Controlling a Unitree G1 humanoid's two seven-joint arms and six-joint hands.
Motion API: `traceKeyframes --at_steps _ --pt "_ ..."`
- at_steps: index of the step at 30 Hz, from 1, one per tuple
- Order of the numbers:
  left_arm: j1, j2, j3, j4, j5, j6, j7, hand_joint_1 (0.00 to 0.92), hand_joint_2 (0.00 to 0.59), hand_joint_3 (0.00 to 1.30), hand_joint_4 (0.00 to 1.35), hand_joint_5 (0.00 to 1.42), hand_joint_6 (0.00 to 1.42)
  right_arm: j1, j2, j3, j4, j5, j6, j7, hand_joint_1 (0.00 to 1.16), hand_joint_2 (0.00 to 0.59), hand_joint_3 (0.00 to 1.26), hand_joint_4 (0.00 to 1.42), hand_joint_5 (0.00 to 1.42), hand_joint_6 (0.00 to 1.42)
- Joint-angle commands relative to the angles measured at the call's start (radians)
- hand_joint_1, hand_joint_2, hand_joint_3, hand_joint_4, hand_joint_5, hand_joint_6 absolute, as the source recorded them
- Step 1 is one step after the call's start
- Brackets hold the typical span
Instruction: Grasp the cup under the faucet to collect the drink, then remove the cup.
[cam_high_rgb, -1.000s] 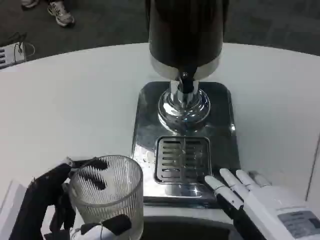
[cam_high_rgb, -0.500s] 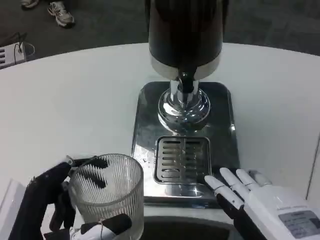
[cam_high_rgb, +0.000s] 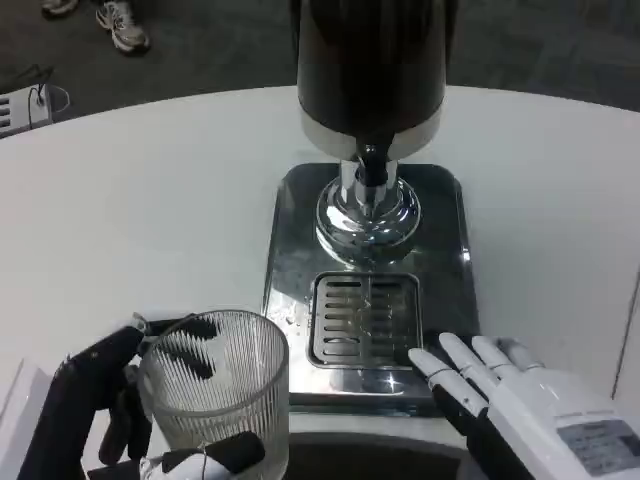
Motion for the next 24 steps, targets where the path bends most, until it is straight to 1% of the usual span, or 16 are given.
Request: traceKeyframes --at_steps 1,6,11,16,19,24 --pt "0.001 -0.002 0.004 0.001 -0.006 -0.030 0.009 0.570 0.000 0.95 1.09 1.27 1.42 0.000 0.009 0.002 -0.011 -0.002 -0.017 -0.002 0.52 0.478 0.10 0.00 0.00 0.00" --pt "-0.024 -0.013 0.000 0.026 0.040 -0.028 0.034 0.570 0.000 0.95 1.09 1.27 1.42 0.001 0.027 0.024 -0.013 -0.016 -0.020 0.001 0.52 0.478 0.10 0.00 0.00 0.00" --pt "-0.095 -0.021 -0.010 0.067 0.095 -0.009 0.055 0.570 0.000 0.95 1.09 1.27 1.42 0.026 0.036 0.032 -0.036 -0.016 -0.030 0.001 0.52 0.478 0.10 0.00 0.00 0.00" --pt "-0.186 -0.028 -0.028 0.145 0.159 0.000 0.099 0.570 0.000 0.95 1.09 1.27 1.42 0.067 0.050 0.038 -0.057 -0.016 -0.042 -0.007 0.52 0.478 0.10 0.00 0.00 0.00" --pt "-0.233 -0.022 -0.035 0.190 0.187 0.000 0.123 0.570 0.000 0.95 1.09 1.27 1.42 0.084 0.057 0.036 -0.062 -0.015 -0.053 -0.010 0.52 0.478 0.10 0.00 0.00 0.00" --pt "-0.316 -0.005 -0.045 0.282 0.226 0.008 0.166 0.570 0.000 0.95 1.09 1.27 1.42 0.111 0.066 0.016 -0.062 0.001 -0.086 -0.018 0.52 0.478 0.10 0.00 0.00 0.00"
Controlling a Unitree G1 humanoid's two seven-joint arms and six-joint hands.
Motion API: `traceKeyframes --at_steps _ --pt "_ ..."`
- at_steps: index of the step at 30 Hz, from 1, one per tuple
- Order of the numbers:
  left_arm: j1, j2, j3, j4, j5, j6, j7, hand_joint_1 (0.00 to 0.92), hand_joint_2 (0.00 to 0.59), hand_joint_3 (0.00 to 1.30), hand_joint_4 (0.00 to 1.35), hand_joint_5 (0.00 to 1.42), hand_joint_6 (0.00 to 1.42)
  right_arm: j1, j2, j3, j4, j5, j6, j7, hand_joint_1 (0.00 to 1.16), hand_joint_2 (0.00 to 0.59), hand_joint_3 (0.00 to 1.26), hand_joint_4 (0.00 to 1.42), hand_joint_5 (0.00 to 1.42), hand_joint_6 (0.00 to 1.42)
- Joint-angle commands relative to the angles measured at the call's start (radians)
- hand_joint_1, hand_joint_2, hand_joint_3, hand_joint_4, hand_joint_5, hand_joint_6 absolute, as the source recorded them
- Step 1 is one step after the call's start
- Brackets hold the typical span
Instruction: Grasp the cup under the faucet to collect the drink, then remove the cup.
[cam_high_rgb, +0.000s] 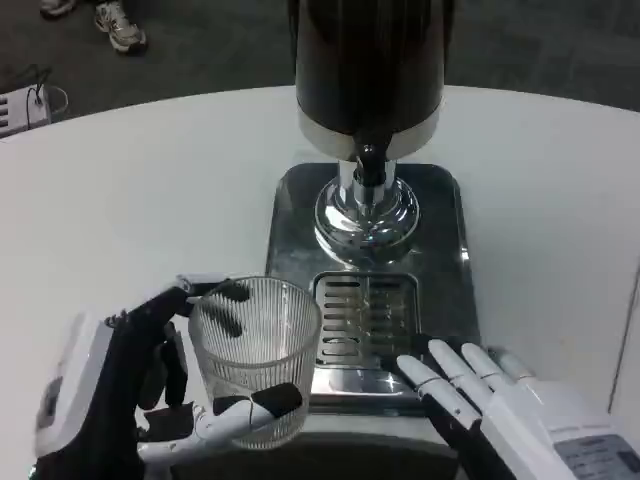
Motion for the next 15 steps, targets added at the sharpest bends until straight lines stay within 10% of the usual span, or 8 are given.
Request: traceKeyframes --at_steps 1,15 --pt "-0.073 0.020 -0.006 0.075 0.029 0.004 0.061 0.570 0.000 0.95 1.09 1.27 1.42 0.037 0.018 -0.015 -0.017 0.013 -0.042 -0.018 0.52 0.478 0.10 0.00 0.00 0.00" --pt "-0.292 0.054 -0.065 0.268 0.087 0.035 0.134 0.570 0.000 0.94 1.09 1.27 1.42 0.064 0.046 -0.079 -0.017 0.070 -0.103 -0.006 0.52 0.478 0.10 0.00 0.00 0.00"
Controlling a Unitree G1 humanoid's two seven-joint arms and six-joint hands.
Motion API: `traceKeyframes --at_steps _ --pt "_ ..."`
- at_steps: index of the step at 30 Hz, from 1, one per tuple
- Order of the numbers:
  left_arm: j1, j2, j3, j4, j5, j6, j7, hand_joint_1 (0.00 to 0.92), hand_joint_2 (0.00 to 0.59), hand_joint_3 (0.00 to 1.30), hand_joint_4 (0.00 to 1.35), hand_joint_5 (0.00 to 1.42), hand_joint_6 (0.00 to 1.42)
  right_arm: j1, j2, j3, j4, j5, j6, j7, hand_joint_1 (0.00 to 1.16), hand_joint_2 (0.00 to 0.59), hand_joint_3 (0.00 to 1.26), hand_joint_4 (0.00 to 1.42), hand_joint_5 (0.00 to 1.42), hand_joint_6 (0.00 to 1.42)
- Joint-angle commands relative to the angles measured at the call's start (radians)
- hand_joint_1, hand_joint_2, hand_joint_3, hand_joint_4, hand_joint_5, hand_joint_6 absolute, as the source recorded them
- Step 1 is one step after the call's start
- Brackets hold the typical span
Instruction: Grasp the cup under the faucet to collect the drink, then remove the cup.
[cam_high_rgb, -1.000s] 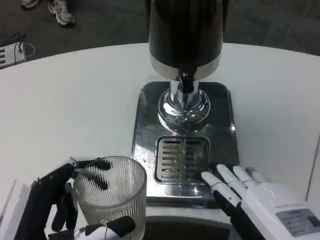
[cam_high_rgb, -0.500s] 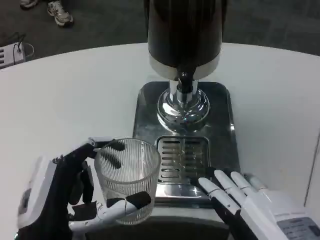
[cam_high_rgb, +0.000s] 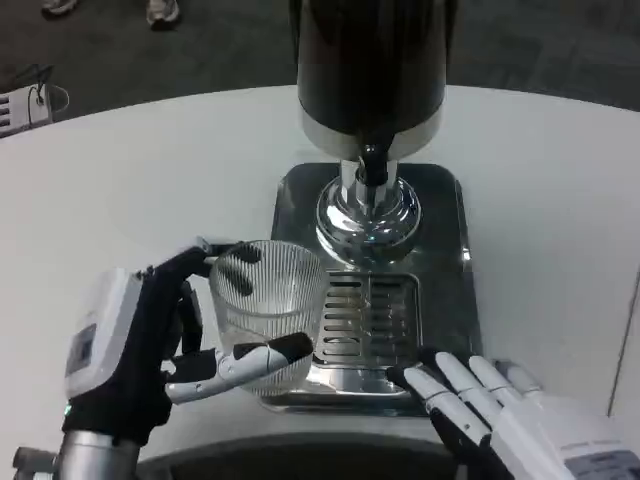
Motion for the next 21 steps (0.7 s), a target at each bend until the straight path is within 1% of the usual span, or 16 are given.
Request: traceKeyframes --at_steps 1,12,21 --pt "-0.089 0.026 -0.027 0.075 0.014 0.000 0.048 0.570 0.000 0.94 1.09 1.27 1.42 -0.003 0.006 -0.020 -0.016 0.037 -0.016 0.012 0.52 0.478 0.10 0.00 0.00 0.00" --pt "-0.250 0.054 -0.115 0.291 0.061 0.006 0.111 0.570 0.000 0.94 1.09 1.27 1.42 0.005 -0.001 -0.064 -0.016 0.085 -0.041 0.020 0.52 0.478 0.10 0.00 0.00 0.00" --pt "-0.354 0.032 -0.197 0.450 0.086 -0.001 0.204 0.567 0.000 0.94 1.09 1.27 1.42 0.002 -0.014 -0.118 -0.016 0.137 -0.043 0.038 0.52 0.478 0.10 0.00 0.00 0.00"
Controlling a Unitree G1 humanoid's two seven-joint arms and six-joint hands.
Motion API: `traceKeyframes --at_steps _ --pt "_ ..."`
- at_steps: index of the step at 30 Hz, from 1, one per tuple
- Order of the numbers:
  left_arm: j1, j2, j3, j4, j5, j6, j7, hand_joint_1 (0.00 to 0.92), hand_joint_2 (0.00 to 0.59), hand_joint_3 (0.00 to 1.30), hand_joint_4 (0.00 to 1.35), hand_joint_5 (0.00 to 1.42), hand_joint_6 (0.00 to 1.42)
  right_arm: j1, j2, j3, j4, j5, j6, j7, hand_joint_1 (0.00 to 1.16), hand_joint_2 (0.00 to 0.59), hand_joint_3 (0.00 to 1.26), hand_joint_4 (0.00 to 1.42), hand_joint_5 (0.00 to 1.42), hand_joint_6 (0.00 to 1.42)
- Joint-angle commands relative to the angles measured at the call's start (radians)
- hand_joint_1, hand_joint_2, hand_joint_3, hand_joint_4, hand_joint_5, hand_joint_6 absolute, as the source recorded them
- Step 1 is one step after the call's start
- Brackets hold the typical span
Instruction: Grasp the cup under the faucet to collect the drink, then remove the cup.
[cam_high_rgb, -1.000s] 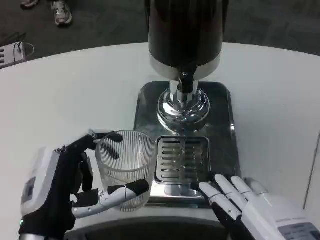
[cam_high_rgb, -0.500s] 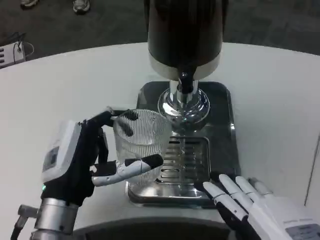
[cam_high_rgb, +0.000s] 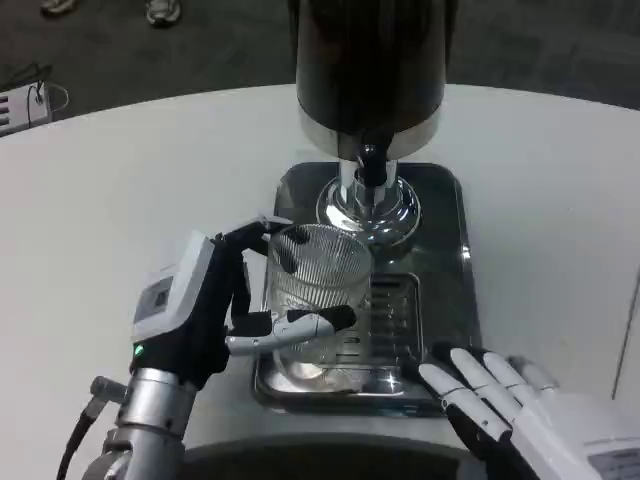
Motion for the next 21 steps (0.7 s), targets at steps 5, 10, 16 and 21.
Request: traceKeyframes --at_steps 5,10,16,21 --pt "-0.120 -0.028 -0.081 0.141 0.014 -0.016 0.089 0.561 0.000 0.94 1.09 1.27 1.42 0.018 -0.010 -0.055 -0.015 0.057 -0.022 0.015 0.52 0.478 0.10 0.00 0.00 0.00" --pt "-0.168 -0.039 -0.128 0.192 0.016 -0.016 0.094 0.550 0.000 0.92 1.04 1.24 1.42 0.032 -0.011 -0.091 -0.015 0.086 -0.033 0.016 0.52 0.478 0.10 0.00 0.00 0.00" --pt "-0.175 -0.037 -0.162 0.193 0.017 0.009 0.089 0.498 0.000 0.85 0.93 1.15 1.42 0.051 -0.012 -0.131 -0.015 0.121 -0.043 0.012 0.52 0.478 0.10 0.00 0.00 0.00" --pt "-0.164 -0.023 -0.167 0.177 0.019 0.018 0.097 0.437 0.000 0.79 0.76 1.05 1.39 0.054 -0.016 -0.143 -0.015 0.139 -0.039 0.015 0.52 0.482 0.10 0.00 0.00 0.00"
